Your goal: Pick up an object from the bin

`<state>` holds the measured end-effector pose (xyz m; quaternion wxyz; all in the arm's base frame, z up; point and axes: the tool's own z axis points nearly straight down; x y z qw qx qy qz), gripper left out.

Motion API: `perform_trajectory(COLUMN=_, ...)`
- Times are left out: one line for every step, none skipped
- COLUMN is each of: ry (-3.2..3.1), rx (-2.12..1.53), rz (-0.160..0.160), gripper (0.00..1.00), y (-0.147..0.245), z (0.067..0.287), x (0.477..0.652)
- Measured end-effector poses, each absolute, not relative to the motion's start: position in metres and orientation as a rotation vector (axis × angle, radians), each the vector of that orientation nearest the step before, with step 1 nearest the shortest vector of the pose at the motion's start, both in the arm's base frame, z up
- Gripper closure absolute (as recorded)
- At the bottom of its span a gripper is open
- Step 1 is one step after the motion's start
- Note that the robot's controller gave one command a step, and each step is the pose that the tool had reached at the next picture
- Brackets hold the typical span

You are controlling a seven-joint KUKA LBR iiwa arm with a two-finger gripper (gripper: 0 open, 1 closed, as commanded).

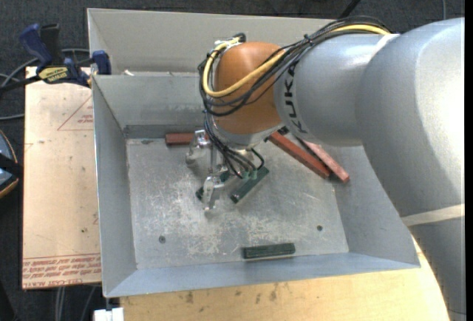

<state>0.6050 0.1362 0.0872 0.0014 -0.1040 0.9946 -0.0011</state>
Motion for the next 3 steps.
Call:
perform_trajectory(ry=3.107, rx=-0.349, rz=0.009, gripper=1.00, y=0.084, z=0.079, x=0.620)
perform_trajectory(ry=3.107, rx=-0.350, rz=0.009, gripper=1.00, y=0.084, z=0.079, x=0.620)
perform_trajectory(ry=3.051, rx=-0.730, rz=0.001, gripper=1.00, y=0.058, z=0.263, x=0.612)
